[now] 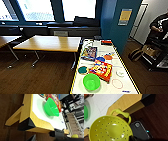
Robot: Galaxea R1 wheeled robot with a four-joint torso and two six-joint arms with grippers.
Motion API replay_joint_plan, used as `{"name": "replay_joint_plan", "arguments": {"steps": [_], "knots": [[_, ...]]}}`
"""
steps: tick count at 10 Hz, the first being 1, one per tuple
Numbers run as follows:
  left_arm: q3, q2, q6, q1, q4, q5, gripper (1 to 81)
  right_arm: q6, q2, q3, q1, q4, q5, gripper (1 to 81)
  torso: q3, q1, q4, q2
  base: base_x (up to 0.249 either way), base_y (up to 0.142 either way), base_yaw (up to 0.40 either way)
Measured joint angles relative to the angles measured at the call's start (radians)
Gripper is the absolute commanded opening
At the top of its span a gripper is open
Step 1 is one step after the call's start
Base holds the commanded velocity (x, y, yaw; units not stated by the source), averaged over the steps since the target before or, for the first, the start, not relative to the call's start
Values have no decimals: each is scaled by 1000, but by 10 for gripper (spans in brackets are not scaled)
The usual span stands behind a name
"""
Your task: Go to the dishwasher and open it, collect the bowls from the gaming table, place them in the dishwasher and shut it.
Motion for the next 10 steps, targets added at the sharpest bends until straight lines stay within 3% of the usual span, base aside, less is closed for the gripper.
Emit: {"name": "replay_joint_plan", "arguments": {"steps": [2, 6, 10], "knots": [[5, 31, -1, -27, -16, 46, 811, -27, -36, 88, -13, 1, 47, 10, 0, 0, 0, 0, 0, 0, 0], [-3, 129, -4, -136, -41, 132, 811, -105, -46, 227, -161, -4, 192, 10, 0, 0, 0, 0, 0, 0, 0], [-130, 275, -43, -220, -47, 242, 811, -125, 41, 271, -256, -48, 310, 10, 0, 0, 0, 0, 0, 0, 0]]}}
